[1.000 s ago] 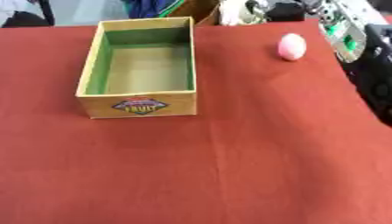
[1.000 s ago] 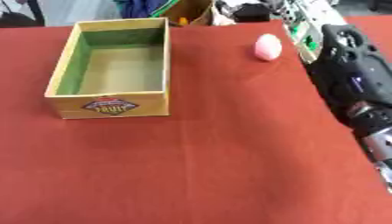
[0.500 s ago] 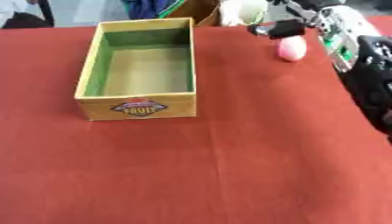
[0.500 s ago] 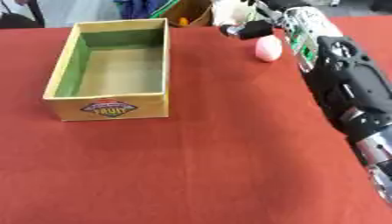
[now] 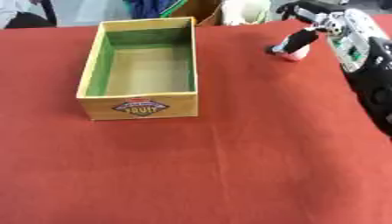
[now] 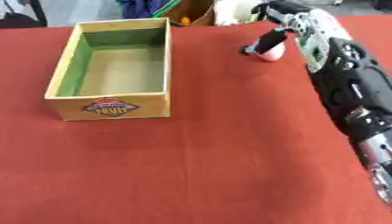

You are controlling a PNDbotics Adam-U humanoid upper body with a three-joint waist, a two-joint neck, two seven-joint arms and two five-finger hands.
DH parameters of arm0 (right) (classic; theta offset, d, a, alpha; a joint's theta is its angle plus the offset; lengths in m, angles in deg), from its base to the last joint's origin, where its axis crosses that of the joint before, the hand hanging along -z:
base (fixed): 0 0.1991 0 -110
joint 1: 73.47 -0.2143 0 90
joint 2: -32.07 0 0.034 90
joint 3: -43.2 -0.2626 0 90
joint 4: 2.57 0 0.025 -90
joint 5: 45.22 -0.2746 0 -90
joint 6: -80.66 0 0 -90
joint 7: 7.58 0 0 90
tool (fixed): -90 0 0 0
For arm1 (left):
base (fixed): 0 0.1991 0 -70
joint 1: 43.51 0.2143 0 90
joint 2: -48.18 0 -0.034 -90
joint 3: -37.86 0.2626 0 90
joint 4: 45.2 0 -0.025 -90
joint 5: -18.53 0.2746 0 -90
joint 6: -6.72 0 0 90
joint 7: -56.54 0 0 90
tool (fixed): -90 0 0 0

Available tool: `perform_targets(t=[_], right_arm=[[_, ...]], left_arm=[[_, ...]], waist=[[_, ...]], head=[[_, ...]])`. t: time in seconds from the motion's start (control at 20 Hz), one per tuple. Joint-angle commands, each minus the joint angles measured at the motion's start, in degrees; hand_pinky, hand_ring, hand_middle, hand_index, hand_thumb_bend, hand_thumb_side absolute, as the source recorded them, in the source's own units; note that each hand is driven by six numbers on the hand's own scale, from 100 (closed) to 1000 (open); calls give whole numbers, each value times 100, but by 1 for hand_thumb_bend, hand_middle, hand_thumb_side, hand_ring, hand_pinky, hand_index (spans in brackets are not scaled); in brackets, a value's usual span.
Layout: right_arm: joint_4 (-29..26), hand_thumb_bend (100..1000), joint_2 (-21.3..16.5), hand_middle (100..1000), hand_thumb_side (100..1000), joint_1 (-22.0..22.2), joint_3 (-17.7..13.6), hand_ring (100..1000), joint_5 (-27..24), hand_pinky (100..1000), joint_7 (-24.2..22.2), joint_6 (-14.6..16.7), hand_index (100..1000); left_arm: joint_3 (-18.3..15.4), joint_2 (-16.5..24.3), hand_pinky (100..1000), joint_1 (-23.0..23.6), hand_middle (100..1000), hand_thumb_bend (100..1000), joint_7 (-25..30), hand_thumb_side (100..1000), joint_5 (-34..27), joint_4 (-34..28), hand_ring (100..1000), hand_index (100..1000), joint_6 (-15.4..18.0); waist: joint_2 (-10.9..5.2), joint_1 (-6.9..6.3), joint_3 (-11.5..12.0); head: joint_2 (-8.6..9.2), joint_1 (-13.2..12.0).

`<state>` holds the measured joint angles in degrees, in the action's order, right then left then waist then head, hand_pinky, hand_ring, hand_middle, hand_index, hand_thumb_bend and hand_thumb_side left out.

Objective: Pick up objects on the table and place them in the box.

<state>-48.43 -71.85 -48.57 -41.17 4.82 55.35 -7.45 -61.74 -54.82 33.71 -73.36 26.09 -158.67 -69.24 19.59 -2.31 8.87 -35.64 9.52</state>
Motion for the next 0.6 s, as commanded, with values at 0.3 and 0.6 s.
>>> perform_targets(t=[0.3, 0.6], right_arm=[[-57, 378, -236, 845, 328, -56, -170, 941, 271, 834, -416, -620, 1000], [2, 365, -285, 845, 350, 2, -254, 934, 550, 824, -86, -860, 1000]], left_arm=[[7, 30, 610, -18, 466, 100, 17, 687, -13, -112, 510, 639, -13], [6, 11, 611, -15, 465, 100, 20, 688, -17, -112, 509, 639, -14]], waist=[[-98, 6, 7], [-72, 8, 8]], head=[[81, -17], [103, -28]])
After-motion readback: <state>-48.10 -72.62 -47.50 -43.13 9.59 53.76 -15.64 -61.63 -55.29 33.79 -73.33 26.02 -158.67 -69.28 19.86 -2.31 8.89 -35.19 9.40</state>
